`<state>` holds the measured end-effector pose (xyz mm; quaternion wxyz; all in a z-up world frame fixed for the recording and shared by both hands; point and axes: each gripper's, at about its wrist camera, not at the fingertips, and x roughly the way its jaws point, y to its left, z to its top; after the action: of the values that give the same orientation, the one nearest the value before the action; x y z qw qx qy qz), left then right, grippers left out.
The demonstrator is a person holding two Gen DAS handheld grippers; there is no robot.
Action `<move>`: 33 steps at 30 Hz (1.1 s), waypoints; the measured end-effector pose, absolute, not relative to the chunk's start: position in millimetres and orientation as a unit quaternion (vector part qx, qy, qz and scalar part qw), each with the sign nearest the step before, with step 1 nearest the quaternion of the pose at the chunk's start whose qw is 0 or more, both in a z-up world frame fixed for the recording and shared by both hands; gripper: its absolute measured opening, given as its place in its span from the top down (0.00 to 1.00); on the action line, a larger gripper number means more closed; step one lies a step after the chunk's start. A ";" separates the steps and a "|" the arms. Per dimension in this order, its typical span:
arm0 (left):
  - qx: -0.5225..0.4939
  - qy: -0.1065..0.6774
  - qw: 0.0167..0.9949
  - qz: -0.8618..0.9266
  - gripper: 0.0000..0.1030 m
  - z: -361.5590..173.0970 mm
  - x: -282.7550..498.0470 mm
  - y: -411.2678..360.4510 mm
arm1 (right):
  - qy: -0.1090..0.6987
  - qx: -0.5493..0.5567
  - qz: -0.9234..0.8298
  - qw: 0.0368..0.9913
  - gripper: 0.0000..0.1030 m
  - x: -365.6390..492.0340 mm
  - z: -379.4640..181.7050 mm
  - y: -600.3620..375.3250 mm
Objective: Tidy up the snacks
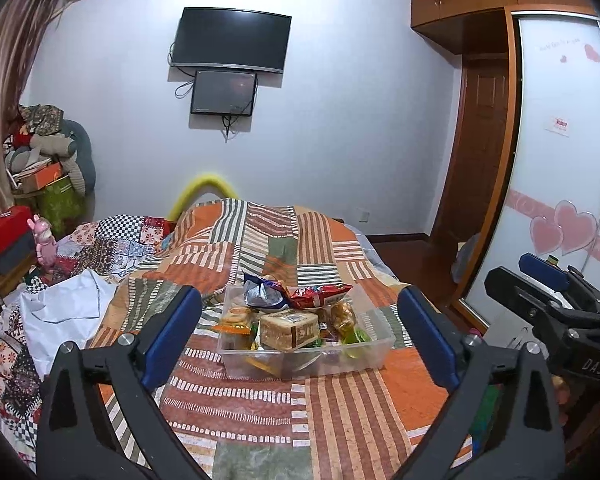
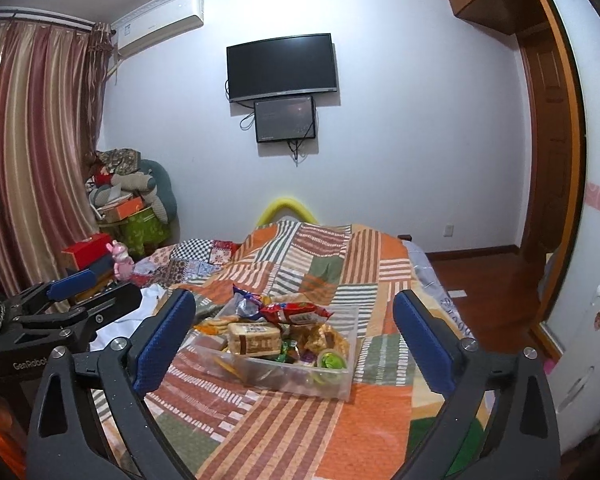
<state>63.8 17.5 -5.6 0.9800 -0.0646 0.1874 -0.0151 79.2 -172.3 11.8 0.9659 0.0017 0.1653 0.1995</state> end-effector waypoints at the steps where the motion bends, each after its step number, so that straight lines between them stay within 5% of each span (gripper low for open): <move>1: -0.063 0.186 0.980 -0.014 0.02 -5.6 62.8 16.8 | 0.166 0.001 0.199 0.966 0.04 78.9 12.0 -172.4; 33: -0.059 0.176 0.983 -0.011 0.02 -6.5 47.8 13.2 | 0.168 -0.001 0.200 0.965 0.04 69.1 11.4 -173.1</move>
<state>47.8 13.2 -6.5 0.9826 -0.0587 0.1758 -0.0113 69.1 -173.1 11.4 0.9654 -0.0010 0.1676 0.1999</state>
